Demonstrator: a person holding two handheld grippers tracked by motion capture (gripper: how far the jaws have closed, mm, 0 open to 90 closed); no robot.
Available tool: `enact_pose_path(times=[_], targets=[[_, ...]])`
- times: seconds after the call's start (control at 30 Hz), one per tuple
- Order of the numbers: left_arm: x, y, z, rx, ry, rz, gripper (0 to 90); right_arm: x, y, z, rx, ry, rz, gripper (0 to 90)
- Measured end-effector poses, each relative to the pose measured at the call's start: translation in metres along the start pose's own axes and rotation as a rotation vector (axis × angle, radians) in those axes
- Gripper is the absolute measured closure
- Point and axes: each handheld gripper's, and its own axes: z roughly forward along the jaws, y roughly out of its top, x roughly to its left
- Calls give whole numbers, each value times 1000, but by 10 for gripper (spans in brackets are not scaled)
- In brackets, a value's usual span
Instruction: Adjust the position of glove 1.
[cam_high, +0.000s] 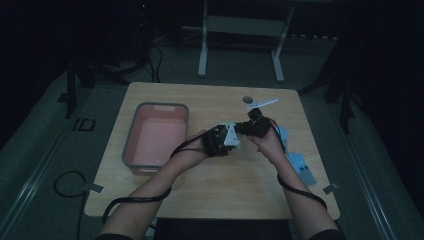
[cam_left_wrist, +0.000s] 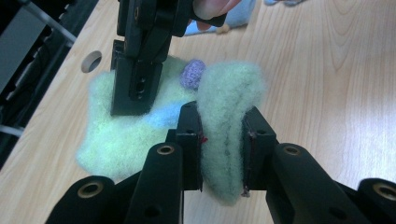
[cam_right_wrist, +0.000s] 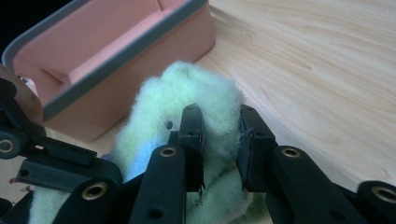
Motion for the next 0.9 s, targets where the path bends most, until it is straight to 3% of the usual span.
enact_pose_path(times=[0.43, 0.9], targets=[[13, -16, -33, 23, 20, 18, 737, 28, 33, 15, -5, 36, -50, 745], [21, -38, -60, 65, 50, 24, 737, 52, 57, 39, 6, 61, -96, 745]])
